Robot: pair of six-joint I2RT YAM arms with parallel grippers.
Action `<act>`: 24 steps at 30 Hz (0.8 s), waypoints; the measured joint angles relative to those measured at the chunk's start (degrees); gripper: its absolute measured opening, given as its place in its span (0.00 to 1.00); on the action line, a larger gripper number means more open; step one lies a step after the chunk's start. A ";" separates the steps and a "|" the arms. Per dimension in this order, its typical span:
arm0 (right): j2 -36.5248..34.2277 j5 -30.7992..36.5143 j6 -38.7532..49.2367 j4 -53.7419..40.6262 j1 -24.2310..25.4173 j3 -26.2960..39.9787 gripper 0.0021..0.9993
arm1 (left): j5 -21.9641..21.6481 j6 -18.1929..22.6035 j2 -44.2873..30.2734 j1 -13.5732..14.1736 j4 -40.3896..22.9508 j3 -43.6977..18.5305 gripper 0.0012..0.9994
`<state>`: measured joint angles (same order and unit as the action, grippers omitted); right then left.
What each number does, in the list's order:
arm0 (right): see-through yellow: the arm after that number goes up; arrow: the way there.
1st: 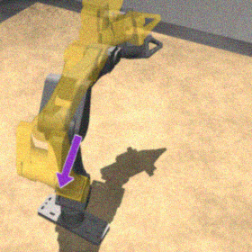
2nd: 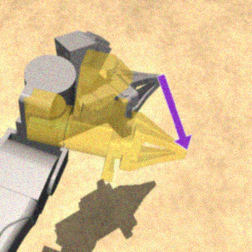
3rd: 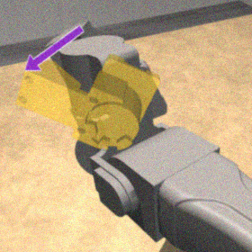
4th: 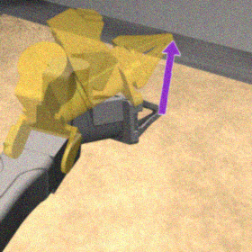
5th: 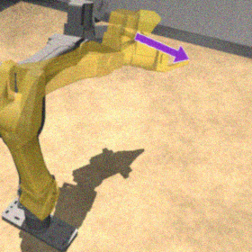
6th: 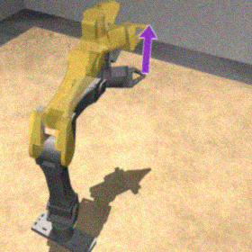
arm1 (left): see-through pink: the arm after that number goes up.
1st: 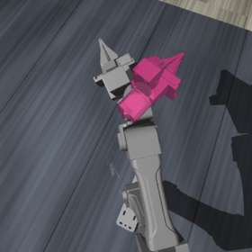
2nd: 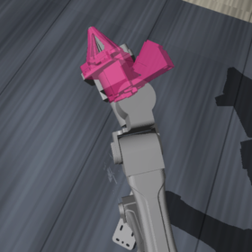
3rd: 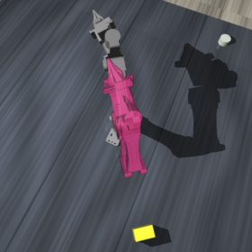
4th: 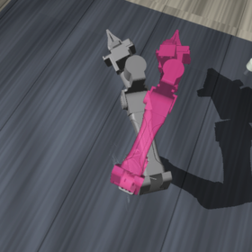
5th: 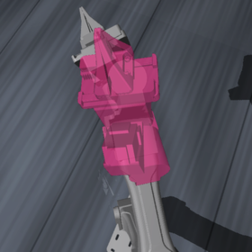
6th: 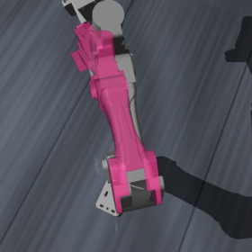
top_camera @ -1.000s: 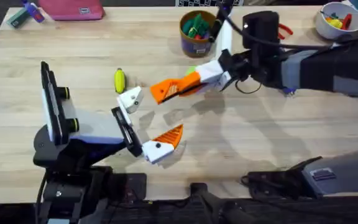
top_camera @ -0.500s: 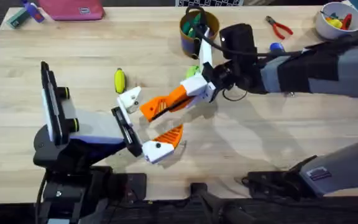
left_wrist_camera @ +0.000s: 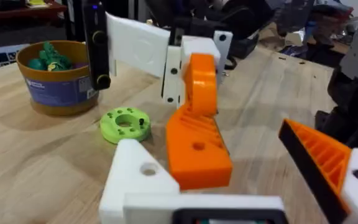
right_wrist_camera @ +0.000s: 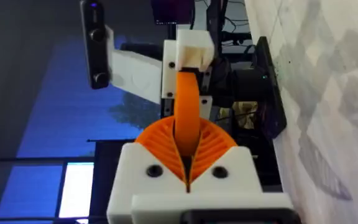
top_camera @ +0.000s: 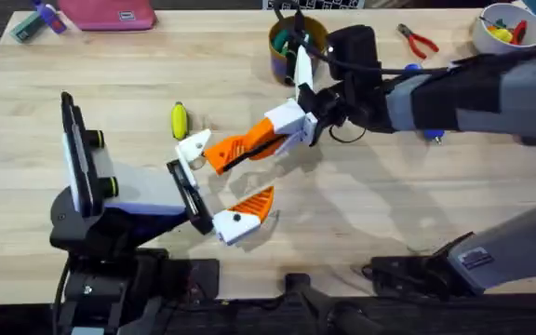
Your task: Pick up the gripper from the table and insert it into the empty holder that is missing its gripper. Then pick up a screw, insert it into the mounting hole, and use the screwdriver to tighten it. Finally, clean up the table by picking up the vegetable and placing it into the bucket.
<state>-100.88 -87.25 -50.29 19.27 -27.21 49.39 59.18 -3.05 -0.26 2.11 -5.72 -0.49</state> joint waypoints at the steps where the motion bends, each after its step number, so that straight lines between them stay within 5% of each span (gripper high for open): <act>1: -0.43 0.00 -0.21 -0.04 -0.01 0.00 0.01 | 0.00 0.00 0.01 0.00 -0.01 0.00 0.99; 24: -1.14 1.85 -2.02 -0.03 -1.02 1.26 0.01 | -0.04 0.00 -0.01 0.00 0.01 0.00 0.99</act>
<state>-102.02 -85.40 -52.32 19.24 -28.23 50.65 59.13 -3.05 -0.27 2.11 -5.72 -0.49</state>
